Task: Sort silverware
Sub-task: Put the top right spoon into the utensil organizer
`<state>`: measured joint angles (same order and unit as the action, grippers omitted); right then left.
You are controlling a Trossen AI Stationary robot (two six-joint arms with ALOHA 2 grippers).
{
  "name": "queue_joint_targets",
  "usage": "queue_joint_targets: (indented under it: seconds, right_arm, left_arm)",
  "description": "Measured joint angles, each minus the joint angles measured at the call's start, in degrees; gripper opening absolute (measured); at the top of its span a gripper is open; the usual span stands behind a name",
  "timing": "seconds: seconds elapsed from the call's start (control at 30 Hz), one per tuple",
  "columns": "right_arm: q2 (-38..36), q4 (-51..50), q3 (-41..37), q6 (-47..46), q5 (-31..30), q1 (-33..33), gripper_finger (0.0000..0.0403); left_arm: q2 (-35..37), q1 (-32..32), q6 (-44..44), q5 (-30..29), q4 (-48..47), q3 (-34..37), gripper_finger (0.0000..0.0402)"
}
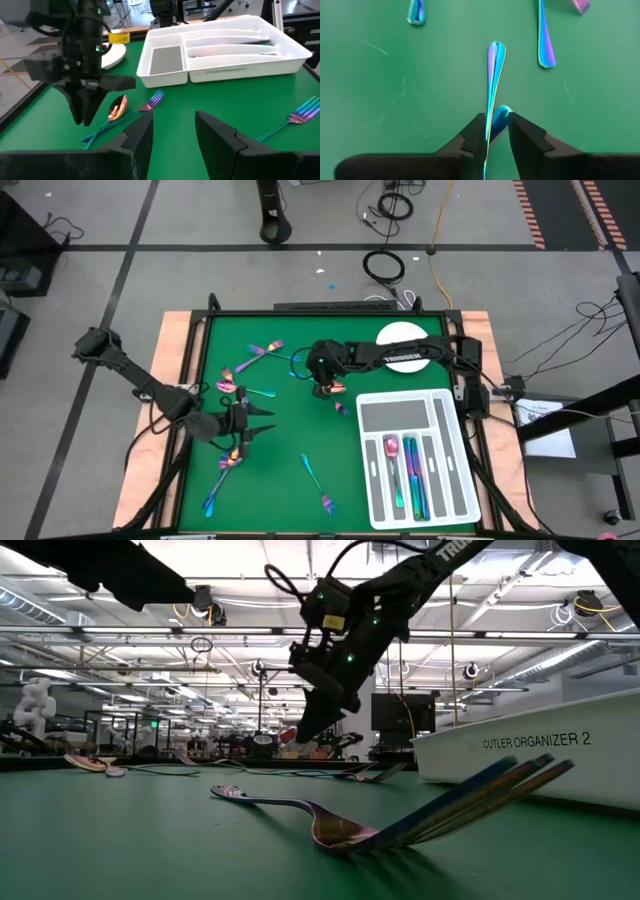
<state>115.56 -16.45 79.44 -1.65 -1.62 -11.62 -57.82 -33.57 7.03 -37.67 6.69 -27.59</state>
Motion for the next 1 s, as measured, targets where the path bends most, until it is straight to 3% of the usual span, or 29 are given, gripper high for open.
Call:
queue_joint_targets:
  seconds: [0.77, 1.0]
  right_arm:
    - [5.2, -1.3, 0.1, -2.2, 0.2, 0.1, 0.0063]
    - [5.3, -1.5, 0.1, -4.4, 0.2, 0.1, 0.0022]
  left_arm:
    - [0.0, 1.2, 0.2, 2.0, -1.9, 0.0, 0.0148]
    - [0.0, 1.2, 0.2, 2.0, -2.1, 0.0, 0.0148]
